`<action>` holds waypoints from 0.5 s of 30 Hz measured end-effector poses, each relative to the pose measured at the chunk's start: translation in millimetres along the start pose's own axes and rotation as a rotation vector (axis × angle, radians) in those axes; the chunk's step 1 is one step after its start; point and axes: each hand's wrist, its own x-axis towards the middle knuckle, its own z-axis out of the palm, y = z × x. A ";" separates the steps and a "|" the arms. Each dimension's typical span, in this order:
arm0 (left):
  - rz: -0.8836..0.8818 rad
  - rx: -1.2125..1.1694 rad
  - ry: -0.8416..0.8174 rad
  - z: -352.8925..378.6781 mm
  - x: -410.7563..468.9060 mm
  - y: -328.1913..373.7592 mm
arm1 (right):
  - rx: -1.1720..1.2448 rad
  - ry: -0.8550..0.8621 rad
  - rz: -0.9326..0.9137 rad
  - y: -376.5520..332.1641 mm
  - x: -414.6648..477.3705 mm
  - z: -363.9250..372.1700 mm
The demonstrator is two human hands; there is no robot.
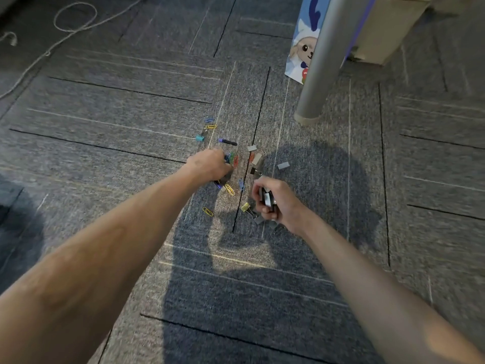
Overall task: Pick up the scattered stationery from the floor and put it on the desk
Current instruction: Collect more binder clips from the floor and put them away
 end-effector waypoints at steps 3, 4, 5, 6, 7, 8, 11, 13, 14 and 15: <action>0.016 -0.211 0.008 1.4 -8.8 -2.6 | 0.018 0.055 -0.006 -1.3 -1.9 2.2; 0.027 -0.380 -0.007 1.7 -14.2 -4.5 | 0.036 0.068 -0.013 -1.7 -1.7 2.9; 0.043 -0.577 -0.031 2.1 -21.8 -6.4 | 0.062 0.070 -0.019 -2.1 -1.6 3.9; 0.065 -0.781 -0.061 3.2 -30.6 -7.7 | 0.101 0.066 -0.021 -2.9 -1.7 5.2; 0.094 -0.968 -0.089 4.9 -39.8 -9.5 | 0.150 0.060 -0.017 -3.9 -1.5 6.7; 0.125 -1.132 -0.107 8.0 -48.0 -11.5 | 0.202 0.054 -0.012 -4.9 -1.3 8.4; 0.159 -1.411 -0.129 18.8 -67.0 -15.4 | 0.319 0.058 -0.015 -8.3 -0.8 15.7; 0.160 -1.500 -0.130 23.7 -75.7 -17.1 | 0.339 0.061 -0.035 -8.8 -0.4 20.4; 0.161 -1.528 -0.129 25.3 -79.4 -18.2 | 0.341 0.064 -0.038 -8.9 -0.6 22.6; 0.164 -1.559 -0.127 26.3 -82.6 -19.7 | 0.343 0.067 -0.035 -9.1 -1.2 24.7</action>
